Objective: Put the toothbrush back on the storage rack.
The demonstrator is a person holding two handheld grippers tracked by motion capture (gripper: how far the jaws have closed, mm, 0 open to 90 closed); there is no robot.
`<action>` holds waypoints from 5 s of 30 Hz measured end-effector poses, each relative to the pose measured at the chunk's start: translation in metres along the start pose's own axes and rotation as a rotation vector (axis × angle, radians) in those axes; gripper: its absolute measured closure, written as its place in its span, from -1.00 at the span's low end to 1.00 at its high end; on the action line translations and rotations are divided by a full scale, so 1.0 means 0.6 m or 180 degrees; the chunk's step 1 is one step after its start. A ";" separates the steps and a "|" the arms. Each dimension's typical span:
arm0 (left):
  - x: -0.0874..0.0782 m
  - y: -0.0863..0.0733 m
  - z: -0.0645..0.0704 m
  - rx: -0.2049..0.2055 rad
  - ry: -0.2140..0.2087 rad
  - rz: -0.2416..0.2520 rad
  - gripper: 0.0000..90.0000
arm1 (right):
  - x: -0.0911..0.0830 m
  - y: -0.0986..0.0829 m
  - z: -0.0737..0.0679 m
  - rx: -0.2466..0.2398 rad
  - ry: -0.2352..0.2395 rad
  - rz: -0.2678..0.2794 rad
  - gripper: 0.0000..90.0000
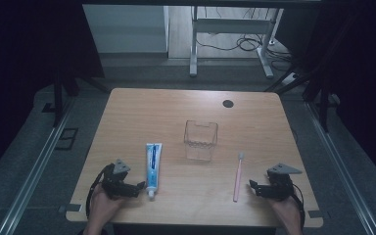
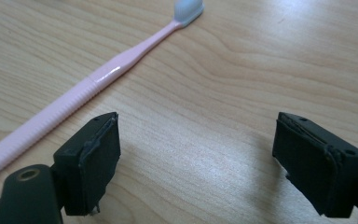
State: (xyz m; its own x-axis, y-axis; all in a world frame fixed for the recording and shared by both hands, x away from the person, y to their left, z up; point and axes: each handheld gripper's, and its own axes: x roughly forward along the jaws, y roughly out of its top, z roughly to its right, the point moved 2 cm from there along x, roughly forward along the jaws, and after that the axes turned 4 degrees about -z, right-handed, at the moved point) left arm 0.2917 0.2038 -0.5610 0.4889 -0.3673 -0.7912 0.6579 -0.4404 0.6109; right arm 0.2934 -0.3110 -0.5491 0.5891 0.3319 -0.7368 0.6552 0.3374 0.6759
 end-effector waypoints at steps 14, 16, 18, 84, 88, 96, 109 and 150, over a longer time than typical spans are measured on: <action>0.000 0.000 0.000 -0.0008 0.0007 -0.0001 -0.98 | -0.019 0.020 -0.015 -0.0079 0.0154 0.0061 -0.61; 0.000 0.000 0.000 -0.0009 0.0008 0.0000 -0.98 | -0.021 0.022 -0.017 -0.0094 0.0171 0.0062 -0.59; 0.000 0.000 0.000 -0.0010 0.0008 0.0000 -0.98 | -0.023 0.025 -0.020 -0.0121 0.0207 0.0034 -0.54; 0.000 0.000 0.001 -0.0014 0.0013 -0.0002 -0.98 | -0.002 0.034 -0.055 -0.0585 0.0644 -0.0613 0.83; 0.000 0.000 0.001 -0.0013 0.0013 -0.0002 -0.98 | -0.004 0.033 -0.049 -0.0572 0.0618 -0.0627 0.81; 0.000 0.000 0.001 -0.0014 0.0013 -0.0001 -0.98 | -0.007 0.030 -0.034 -0.0537 0.0569 -0.0670 0.78; 0.000 0.000 0.001 -0.0013 0.0014 -0.0002 -0.98 | -0.024 0.046 -0.033 -0.0582 0.0546 -0.0670 0.57; 0.000 0.000 0.001 -0.0027 0.0013 -0.0007 -0.98 | 0.013 0.117 -0.026 -0.0836 0.0306 -0.1383 -0.33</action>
State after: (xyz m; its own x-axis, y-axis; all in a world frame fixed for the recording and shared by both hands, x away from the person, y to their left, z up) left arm 0.2911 0.2035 -0.5609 0.4897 -0.3629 -0.7928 0.6639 -0.4342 0.6088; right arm 0.3364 -0.2710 -0.5071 0.2348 0.1871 -0.9539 0.6817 0.6678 0.2988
